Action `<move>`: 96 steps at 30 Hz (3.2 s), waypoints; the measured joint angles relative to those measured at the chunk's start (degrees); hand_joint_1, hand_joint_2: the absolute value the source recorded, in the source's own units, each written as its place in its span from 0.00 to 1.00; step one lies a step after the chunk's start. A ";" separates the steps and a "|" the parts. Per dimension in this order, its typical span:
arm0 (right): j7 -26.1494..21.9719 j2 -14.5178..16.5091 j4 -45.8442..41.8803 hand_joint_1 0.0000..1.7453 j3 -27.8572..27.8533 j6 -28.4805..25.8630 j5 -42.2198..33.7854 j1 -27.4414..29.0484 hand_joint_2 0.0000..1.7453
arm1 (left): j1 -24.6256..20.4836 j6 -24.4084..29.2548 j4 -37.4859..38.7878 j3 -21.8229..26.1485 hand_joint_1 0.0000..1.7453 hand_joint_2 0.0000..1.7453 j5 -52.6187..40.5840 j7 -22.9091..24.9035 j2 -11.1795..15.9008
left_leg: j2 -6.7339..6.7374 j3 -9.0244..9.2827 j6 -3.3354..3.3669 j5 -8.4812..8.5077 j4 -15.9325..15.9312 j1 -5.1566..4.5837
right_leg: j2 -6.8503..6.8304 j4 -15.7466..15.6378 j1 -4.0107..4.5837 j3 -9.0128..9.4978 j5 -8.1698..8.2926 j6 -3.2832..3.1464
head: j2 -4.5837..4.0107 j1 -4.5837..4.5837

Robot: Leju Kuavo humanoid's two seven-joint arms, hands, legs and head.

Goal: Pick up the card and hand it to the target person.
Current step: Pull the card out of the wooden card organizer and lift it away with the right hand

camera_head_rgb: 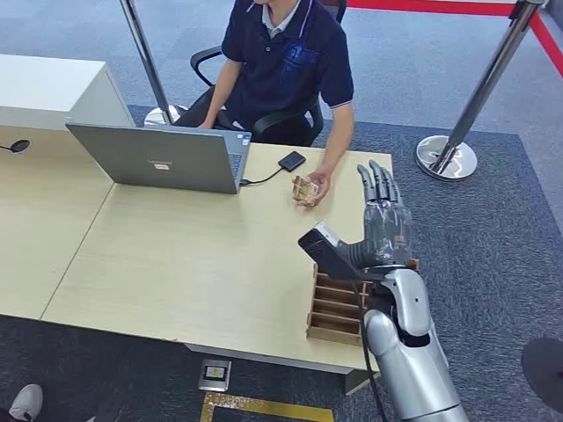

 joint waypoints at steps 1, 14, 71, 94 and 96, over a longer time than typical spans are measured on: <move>0.00 -0.05 0.59 0.00 0.31 0.25 0.41 -0.41 1.00 | 0.00 0.00 0.00 0.00 0.00 0.00 0.01 0.00 0.01 | 0.00 0.00 0.00 0.00 0.00 0.00 | 0.00 0.00 0.00 0.00 0.00 0.00 | 0.00 0.00; -4.81 -1.33 9.66 0.00 3.13 5.57 -3.49 -5.04 1.00 | 0.15 0.15 0.00 0.00 0.00 0.00 0.38 0.00 0.36 | -0.02 -0.02 0.00 0.00 0.01 -0.01 | 0.00 -0.04 0.00 -0.02 0.00 0.00 | 0.00 -0.01; -0.90 -7.14 -0.82 0.44 0.43 4.15 0.66 4.79 1.00 | 0.22 -0.17 0.23 0.00 0.00 0.00 -0.85 -0.09 0.90 | -0.02 -0.03 0.00 -0.01 0.02 0.00 | 0.00 -0.04 0.00 -0.02 0.00 0.00 | 0.00 0.00; -0.81 -5.88 2.94 0.48 1.31 5.25 0.33 3.99 1.00 | 0.28 -0.20 0.34 0.00 0.00 0.00 -0.40 -0.09 0.96 | -0.02 -0.05 0.00 -0.01 0.01 0.00 | 0.00 -0.04 0.00 -0.03 0.00 0.00 | 0.00 0.00; -0.81 -5.84 3.26 0.49 1.31 5.21 0.25 3.85 1.00 | 0.29 -0.20 0.36 0.00 0.00 0.00 -0.40 -0.09 0.96 | -0.02 -0.05 0.00 -0.01 0.01 0.00 | 0.00 -0.04 0.00 -0.03 0.00 0.00 | 0.00 0.00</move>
